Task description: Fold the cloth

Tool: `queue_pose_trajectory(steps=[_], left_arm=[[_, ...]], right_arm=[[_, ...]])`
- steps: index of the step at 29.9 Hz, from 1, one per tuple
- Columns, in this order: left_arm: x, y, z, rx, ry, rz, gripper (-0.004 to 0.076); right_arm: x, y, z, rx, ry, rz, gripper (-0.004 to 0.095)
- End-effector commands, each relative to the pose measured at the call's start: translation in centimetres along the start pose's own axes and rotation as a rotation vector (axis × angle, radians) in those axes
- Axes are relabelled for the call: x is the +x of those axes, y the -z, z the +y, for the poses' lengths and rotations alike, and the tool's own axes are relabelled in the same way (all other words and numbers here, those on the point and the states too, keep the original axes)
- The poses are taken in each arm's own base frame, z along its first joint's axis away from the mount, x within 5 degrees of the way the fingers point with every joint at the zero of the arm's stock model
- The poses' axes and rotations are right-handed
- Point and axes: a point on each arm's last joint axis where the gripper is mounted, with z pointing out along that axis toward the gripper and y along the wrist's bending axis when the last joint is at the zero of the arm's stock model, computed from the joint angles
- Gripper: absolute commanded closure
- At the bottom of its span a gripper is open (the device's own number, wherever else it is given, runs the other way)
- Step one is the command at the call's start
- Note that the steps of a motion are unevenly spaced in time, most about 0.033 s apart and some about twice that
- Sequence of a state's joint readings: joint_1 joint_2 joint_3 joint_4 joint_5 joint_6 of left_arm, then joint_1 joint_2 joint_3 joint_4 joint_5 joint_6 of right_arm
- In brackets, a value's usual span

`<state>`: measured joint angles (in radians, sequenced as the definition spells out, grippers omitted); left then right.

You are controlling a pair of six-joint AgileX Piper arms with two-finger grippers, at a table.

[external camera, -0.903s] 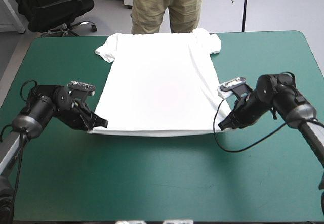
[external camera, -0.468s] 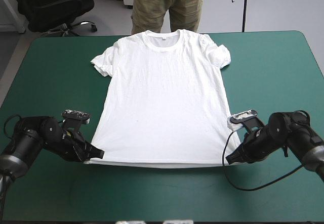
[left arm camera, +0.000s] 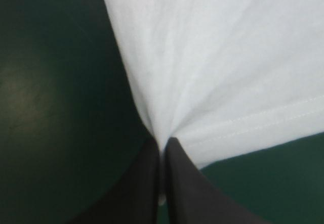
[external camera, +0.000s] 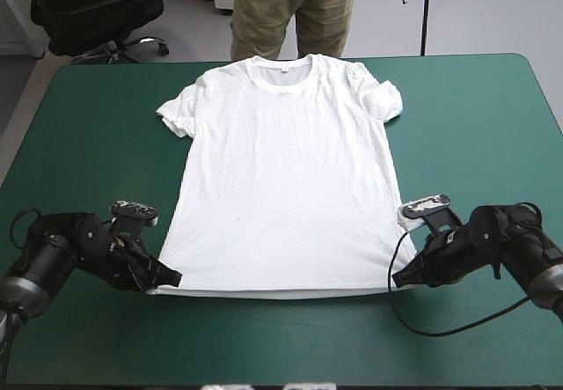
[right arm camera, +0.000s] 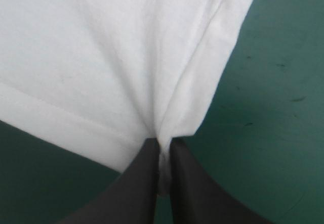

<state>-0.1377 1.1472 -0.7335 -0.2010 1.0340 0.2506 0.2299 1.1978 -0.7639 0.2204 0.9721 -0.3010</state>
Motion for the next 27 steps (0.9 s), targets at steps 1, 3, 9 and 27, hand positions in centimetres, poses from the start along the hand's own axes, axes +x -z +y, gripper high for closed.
queue_pose_trajectory(steps=[1,3,9,27], left_arm=[[-0.3,0.9,-0.4,0.02,-0.011,-0.053,0.0622],[-0.4,0.9,-0.6,0.046,-0.003,-0.057,0.0522],[-0.9,1.1,-1.2,0.11,0.032,-0.111,0.0234],[-18.5,2.8,5.2,-0.002,0.198,-0.531,0.0236]], right_arm=[[-0.3,1.1,0.0,0.011,-0.008,-0.059,0.0612],[-0.3,1.2,0.1,0.01,-0.01,-0.059,0.0451],[-0.3,3.2,0.3,0.038,-0.023,-0.126,0.0277],[-5.6,10.1,0.0,0.161,0.042,-0.511,0.0314]])
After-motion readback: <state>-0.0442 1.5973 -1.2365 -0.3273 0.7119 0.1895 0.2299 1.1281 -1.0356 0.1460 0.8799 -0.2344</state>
